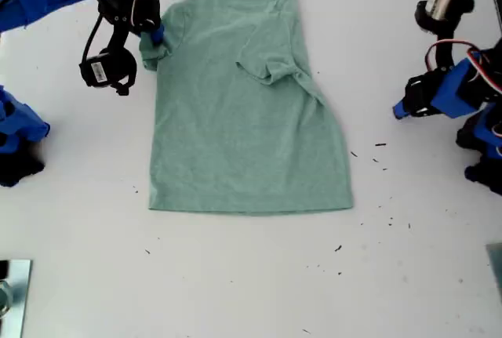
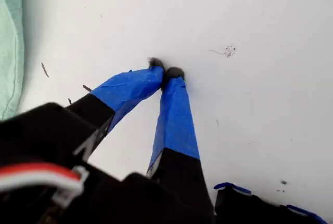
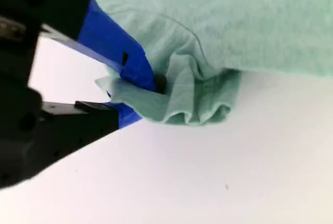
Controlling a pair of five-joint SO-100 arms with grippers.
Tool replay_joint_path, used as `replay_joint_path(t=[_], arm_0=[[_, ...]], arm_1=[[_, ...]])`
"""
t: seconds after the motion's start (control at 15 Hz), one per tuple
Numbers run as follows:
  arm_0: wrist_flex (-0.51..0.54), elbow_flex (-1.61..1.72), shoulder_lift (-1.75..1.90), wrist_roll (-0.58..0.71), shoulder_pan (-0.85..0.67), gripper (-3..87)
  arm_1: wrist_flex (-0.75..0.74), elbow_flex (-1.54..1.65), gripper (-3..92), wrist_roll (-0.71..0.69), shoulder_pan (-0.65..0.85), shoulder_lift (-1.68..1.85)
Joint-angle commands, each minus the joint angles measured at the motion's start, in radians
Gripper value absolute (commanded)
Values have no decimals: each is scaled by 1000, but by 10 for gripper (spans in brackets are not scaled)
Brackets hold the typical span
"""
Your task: Fold t shirt
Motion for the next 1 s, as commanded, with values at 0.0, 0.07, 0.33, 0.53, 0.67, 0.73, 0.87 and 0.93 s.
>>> replay_joint_path(t=[0.0,0.07,0.33,0.53,0.67,0.73,0.87,0.93], arm_0=[[-14,9,112,-17,-14,-2],[-12,20,141,-23,-26,-2],[-9,-278,144,8,213,-2],[6,-761,-301,51,376,-2],[-29,-815,-511,48,377,236],[-17,-816,-597,23,336,292],[115,-813,-503,2,287,368],[163,-807,-298,-11,308,291]], arm_1=[[5,-6,23,5,6,18],[6,-6,23,5,5,21],[6,-2,23,8,2,25],[11,-2,23,20,-8,31],[21,5,23,35,-23,55],[23,8,23,40,-26,67],[25,9,23,38,-26,74],[21,11,23,40,-25,74]])
